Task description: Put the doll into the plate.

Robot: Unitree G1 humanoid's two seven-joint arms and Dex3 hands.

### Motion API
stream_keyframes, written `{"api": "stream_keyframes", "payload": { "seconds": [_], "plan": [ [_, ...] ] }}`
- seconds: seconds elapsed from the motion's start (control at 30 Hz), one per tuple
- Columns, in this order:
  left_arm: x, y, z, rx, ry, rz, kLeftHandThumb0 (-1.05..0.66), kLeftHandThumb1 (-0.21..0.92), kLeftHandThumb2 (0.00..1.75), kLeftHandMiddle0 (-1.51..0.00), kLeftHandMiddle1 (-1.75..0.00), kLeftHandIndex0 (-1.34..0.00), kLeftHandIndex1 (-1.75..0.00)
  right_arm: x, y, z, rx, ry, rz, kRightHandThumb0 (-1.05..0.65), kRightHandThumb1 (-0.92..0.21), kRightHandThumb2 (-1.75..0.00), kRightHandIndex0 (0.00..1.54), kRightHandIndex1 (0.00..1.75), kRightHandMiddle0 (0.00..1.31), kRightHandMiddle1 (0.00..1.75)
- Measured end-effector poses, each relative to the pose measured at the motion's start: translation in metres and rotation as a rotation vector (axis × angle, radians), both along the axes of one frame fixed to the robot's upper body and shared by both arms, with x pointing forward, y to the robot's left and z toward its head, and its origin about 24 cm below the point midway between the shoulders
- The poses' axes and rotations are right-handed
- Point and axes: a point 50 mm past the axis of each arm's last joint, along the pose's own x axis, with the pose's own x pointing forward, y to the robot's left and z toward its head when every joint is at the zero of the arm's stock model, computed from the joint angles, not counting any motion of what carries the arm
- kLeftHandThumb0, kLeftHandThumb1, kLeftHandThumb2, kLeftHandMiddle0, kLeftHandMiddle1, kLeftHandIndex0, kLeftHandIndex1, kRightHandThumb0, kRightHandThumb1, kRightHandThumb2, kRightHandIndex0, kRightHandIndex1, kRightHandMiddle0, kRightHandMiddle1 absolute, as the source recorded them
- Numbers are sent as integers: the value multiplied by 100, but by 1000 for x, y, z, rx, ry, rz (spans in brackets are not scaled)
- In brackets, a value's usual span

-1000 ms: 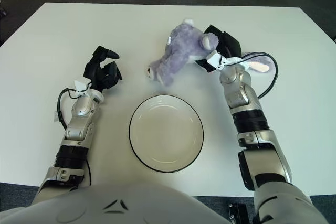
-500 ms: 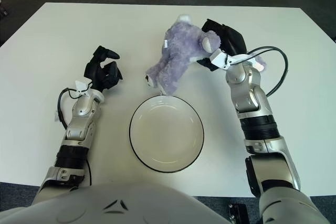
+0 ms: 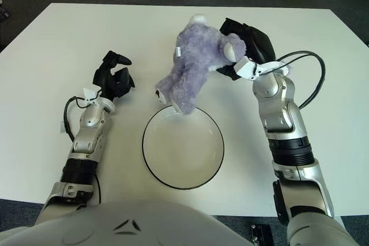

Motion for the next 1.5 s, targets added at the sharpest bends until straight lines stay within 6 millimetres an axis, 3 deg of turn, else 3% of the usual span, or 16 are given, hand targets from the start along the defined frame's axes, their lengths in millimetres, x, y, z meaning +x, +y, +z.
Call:
{"api": "stream_keyframes", "payload": {
  "seconds": [0.5, 0.73, 1.07, 1.5],
  "plan": [
    [0, -1, -1, -2, -7, -14, -39, 62, 92, -101, -175, -38, -175, -8, 1, 7, 42, 40, 63, 52, -18, -148, 72, 175, 93, 175],
    [0, -1, -1, -2, -17, -20, -39, 62, 93, -102, -175, -38, -175, -12, 0, 10, 144, 109, 123, 52, -17, -149, 72, 175, 94, 175],
    [1, -2, 1, -2, -36, -27, -39, 61, 93, -104, -175, -38, -175, -17, 0, 13, 302, 198, 236, 56, -11, -157, 78, 175, 104, 175],
    [3, -2, 1, 2, -51, -27, -40, 61, 94, -104, -175, -39, -175, -26, -1, 13, 316, 198, 312, 60, -4, -166, 85, 175, 110, 175]
  ]
}}
